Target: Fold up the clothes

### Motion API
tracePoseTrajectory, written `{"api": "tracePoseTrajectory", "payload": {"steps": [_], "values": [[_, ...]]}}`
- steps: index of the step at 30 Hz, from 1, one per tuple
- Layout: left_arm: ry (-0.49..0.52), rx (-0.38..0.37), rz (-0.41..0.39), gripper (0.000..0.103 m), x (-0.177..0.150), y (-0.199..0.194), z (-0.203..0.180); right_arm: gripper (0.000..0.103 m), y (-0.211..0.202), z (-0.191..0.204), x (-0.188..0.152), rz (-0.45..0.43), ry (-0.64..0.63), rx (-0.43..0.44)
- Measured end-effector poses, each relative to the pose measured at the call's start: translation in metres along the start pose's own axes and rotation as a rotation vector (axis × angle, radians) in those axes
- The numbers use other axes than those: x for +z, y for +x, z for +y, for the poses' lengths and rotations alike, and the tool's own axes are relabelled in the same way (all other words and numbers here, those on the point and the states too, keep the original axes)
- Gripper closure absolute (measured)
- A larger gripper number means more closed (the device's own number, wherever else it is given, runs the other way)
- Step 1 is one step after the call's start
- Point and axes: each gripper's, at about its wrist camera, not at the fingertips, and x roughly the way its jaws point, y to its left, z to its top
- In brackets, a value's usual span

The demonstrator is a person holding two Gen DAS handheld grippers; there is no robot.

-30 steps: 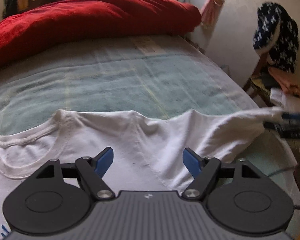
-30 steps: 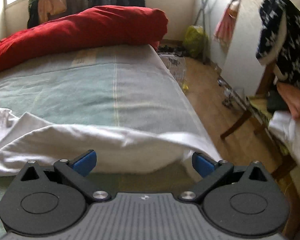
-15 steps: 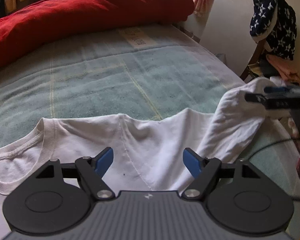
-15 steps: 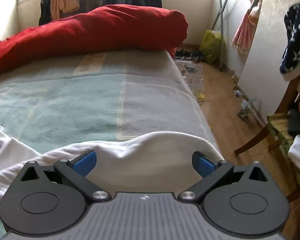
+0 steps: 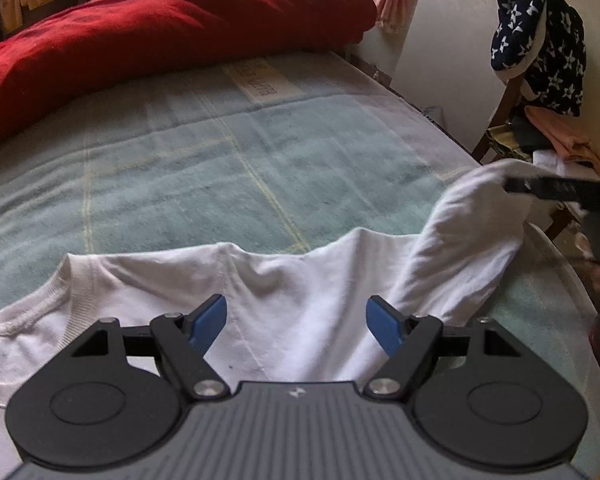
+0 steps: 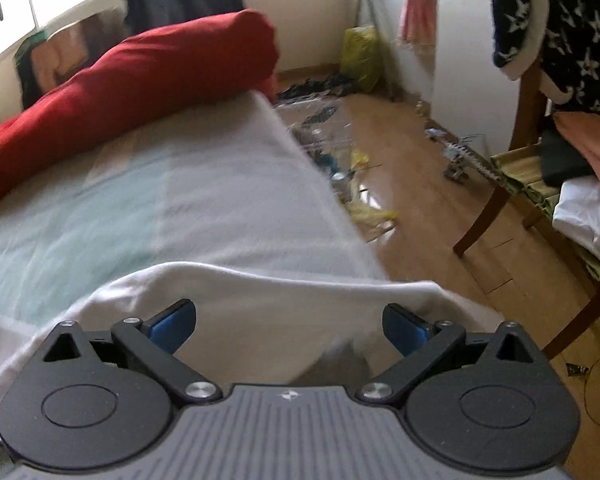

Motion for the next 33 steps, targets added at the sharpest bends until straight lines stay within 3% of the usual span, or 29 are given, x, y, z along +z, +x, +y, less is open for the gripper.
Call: {"api": "tracePoseTrajectory", "payload": {"steps": [6, 11, 13, 17, 25, 29, 30, 31, 32, 33], "values": [[0.000, 0.002, -0.007, 0.026, -0.002, -0.003, -0.003, 0.005, 0.005, -0.006, -0.003, 0.019, 0.069, 0.028], [-0.021, 0.009, 0.000, 0.026, -0.004, -0.002, 0.002, 0.024, -0.004, -0.034, -0.021, 0.066, 0.211, 0.058], [-0.026, 0.008, 0.005, 0.026, -0.005, -0.002, 0.002, 0.040, -0.002, -0.044, -0.026, 0.087, 0.272, 0.066], [-0.009, 0.006, 0.015, 0.026, -0.008, 0.001, -0.002, 0.052, 0.007, -0.073, -0.032, 0.061, 0.422, 0.118], [-0.006, 0.007, 0.023, 0.026, -0.012, 0.002, -0.007, 0.053, 0.027, -0.108, -0.033, -0.052, 0.634, 0.183], [-0.002, 0.004, 0.026, 0.026, -0.013, 0.002, -0.010, 0.055, 0.034, -0.119, -0.033, -0.051, 0.712, 0.175], [0.000, 0.005, 0.026, 0.026, -0.014, 0.002, -0.010, 0.066, 0.035, -0.120, -0.033, -0.045, 0.721, 0.165], [0.001, 0.007, 0.025, 0.026, -0.014, 0.002, -0.010, 0.087, 0.036, -0.122, -0.033, -0.040, 0.729, 0.155], [0.000, 0.008, 0.025, 0.026, -0.014, 0.001, -0.010, 0.096, 0.036, -0.123, -0.032, -0.029, 0.724, 0.140], [-0.002, 0.008, 0.023, 0.026, -0.014, 0.001, -0.009, 0.095, 0.033, -0.123, -0.032, -0.021, 0.708, 0.128]]}}
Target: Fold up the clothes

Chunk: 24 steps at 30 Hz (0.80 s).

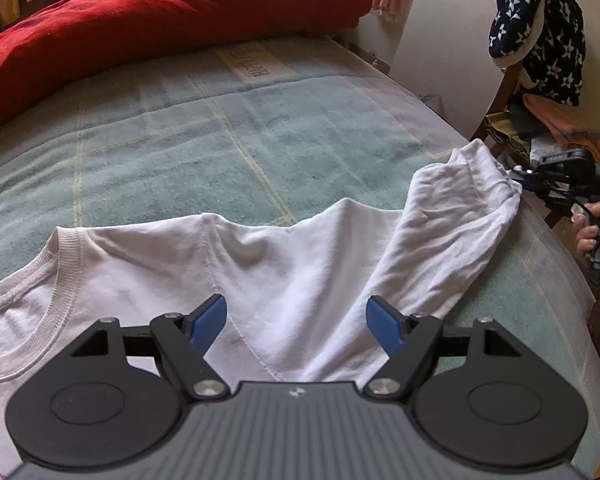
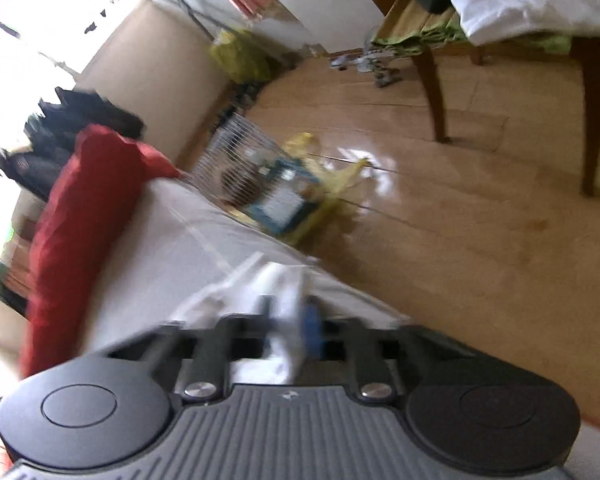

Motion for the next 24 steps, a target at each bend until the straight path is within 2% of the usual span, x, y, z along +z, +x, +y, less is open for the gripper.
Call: {"api": "tracePoseTrajectory", "payload": {"steps": [6, 14, 24], "values": [[-0.008, 0.003, -0.007, 0.026, 0.002, -0.006, 0.003, 0.095, -0.038, 0.010, 0.004, -0.033, -0.045, -0.030], [-0.008, -0.014, -0.015, 0.026, 0.003, -0.012, 0.000, 0.095, -0.094, 0.019, 0.001, -0.023, -0.145, -0.153], [0.015, -0.017, -0.007, 0.026, -0.004, -0.018, -0.003, 0.094, -0.106, -0.002, -0.019, 0.046, -0.186, -0.306]]}}
